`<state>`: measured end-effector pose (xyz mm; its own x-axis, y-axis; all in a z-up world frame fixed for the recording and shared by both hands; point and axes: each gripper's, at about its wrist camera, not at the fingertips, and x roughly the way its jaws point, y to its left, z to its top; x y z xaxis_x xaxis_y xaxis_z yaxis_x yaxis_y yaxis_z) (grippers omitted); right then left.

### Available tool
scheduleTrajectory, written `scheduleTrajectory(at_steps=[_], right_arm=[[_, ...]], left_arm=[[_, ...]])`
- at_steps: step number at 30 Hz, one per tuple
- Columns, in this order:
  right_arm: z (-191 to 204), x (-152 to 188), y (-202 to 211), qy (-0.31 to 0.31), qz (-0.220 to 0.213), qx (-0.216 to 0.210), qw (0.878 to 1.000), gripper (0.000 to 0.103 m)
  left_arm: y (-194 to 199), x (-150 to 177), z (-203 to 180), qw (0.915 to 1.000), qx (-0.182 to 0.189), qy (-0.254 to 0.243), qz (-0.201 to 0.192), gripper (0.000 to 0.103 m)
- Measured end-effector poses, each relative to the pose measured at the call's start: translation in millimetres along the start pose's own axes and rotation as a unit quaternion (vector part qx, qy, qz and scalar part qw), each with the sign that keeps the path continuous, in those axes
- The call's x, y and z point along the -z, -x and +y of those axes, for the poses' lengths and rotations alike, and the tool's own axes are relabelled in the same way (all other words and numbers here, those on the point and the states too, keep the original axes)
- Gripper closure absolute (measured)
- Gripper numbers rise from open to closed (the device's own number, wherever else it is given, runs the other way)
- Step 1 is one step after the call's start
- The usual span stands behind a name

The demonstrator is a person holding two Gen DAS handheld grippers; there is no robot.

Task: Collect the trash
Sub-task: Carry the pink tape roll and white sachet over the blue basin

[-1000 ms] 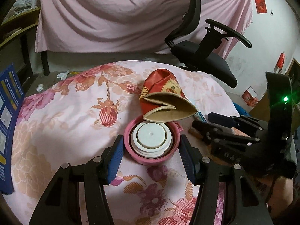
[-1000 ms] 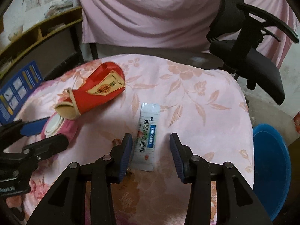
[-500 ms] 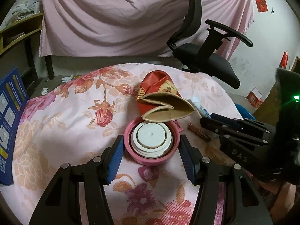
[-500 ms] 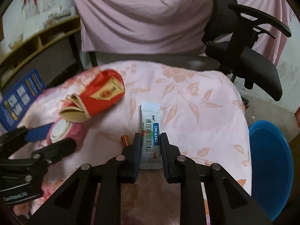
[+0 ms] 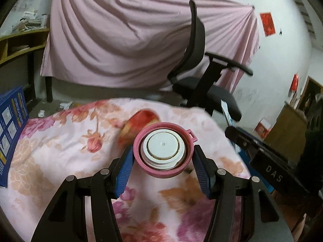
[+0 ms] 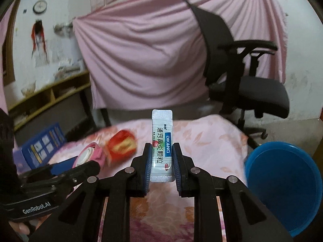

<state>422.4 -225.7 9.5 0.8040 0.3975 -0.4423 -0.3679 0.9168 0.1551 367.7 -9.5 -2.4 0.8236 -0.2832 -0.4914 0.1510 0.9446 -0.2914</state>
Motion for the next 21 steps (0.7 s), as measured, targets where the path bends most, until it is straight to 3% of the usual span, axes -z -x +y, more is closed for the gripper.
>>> scheduleTrajectory(at_steps=[8, 13, 18, 21], right_arm=[[-18.8, -11.0, 21.7, -0.011, -0.042, 0.032, 0.999, 0.085], [-33.9, -16.1, 39.6, -0.021, -0.072, 0.042, 0.996, 0.085], [-47.0, -23.3, 66.8, -0.026, -0.129, 0.059, 0.99, 0.085], [-57.8, -28.8, 87.9, -0.032, -0.173, 0.076, 0.981, 0.085]], left_arm=[[16.4, -10.9, -15.3, 0.9962, -0.006, 0.026, -0.082, 0.051], [29.1, -16.3, -36.8, 0.9919, -0.016, 0.01, -0.126, 0.051], [39.2, -22.4, -66.7, 0.9873, -0.024, -0.019, -0.156, 0.051], [42.4, -28.2, -86.9, 0.9854, -0.003, -0.029, -0.168, 0.051]])
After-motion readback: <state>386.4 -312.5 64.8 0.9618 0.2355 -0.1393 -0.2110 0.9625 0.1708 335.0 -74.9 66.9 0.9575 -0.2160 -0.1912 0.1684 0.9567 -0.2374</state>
